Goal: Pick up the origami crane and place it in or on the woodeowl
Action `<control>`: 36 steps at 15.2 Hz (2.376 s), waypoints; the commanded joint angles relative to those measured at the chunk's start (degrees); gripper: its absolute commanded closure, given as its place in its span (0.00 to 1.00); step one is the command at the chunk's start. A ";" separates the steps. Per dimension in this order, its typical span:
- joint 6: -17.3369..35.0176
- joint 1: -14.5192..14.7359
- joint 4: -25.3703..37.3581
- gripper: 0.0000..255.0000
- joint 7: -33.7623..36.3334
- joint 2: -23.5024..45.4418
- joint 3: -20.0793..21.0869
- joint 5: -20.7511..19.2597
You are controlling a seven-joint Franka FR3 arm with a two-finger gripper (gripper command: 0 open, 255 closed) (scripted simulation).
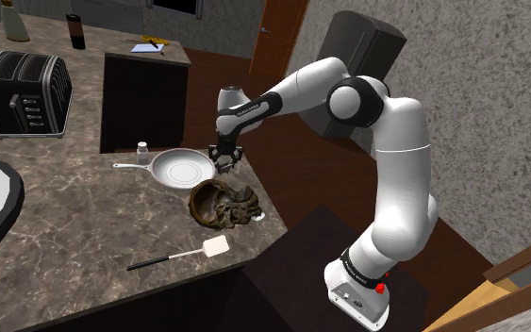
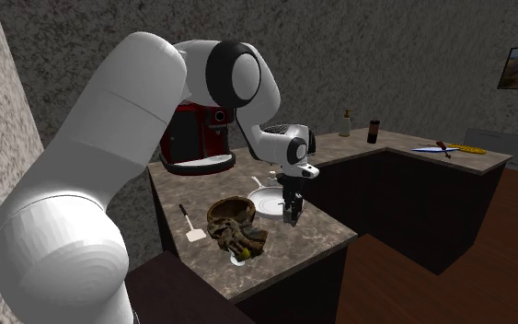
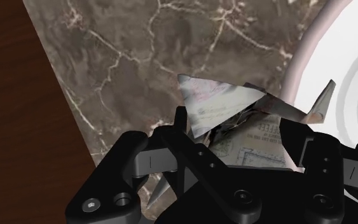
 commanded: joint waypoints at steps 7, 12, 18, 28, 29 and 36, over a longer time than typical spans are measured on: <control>-4.04 -0.25 0.02 1.00 -0.43 -4.04 0.35 0.51; -6.78 -0.37 0.39 1.00 -0.69 -6.43 0.56 0.84; -10.25 -0.49 1.30 1.00 -1.01 -9.00 0.76 1.22; -16.38 -0.61 3.85 1.00 -1.51 -12.62 1.03 1.78; -17.02 -0.62 4.18 1.00 -1.56 -12.92 1.05 1.83; -12.11 1.35 -11.82 1.00 2.33 -23.91 2.86 2.90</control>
